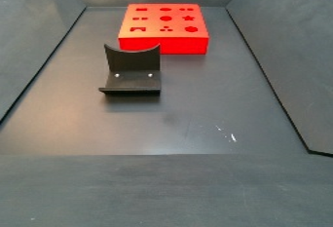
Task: Insert the arch object.
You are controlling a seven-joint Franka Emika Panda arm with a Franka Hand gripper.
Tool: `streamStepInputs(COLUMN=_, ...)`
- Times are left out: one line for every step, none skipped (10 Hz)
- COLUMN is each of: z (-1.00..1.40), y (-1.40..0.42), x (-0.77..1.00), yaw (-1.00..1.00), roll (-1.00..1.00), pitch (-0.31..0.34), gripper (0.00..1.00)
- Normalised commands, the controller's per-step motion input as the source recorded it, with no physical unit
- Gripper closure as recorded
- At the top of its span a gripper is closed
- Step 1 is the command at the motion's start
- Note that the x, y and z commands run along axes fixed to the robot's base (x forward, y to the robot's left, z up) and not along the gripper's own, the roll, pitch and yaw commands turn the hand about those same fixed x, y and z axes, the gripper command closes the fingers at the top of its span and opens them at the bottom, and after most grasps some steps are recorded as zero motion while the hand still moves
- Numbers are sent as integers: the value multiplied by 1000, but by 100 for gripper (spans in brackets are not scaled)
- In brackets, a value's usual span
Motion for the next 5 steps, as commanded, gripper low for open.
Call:
streamStepInputs(z=-417, y=43, x=409, yaw=-751, roll=239, pitch=0, gripper=100)
streamStepInputs(z=-457, y=29, x=243, yaw=-823, roll=231, pitch=0, gripper=100)
streamStepInputs(z=-391, y=97, x=131, yaw=-920, roll=77, pitch=0, gripper=100)
streamStepInputs(z=-234, y=114, x=217, yaw=-923, roll=-11, pitch=0, gripper=100)
streamStepInputs(z=-126, y=9, x=306, yaw=-846, roll=-181, pitch=0, gripper=100)
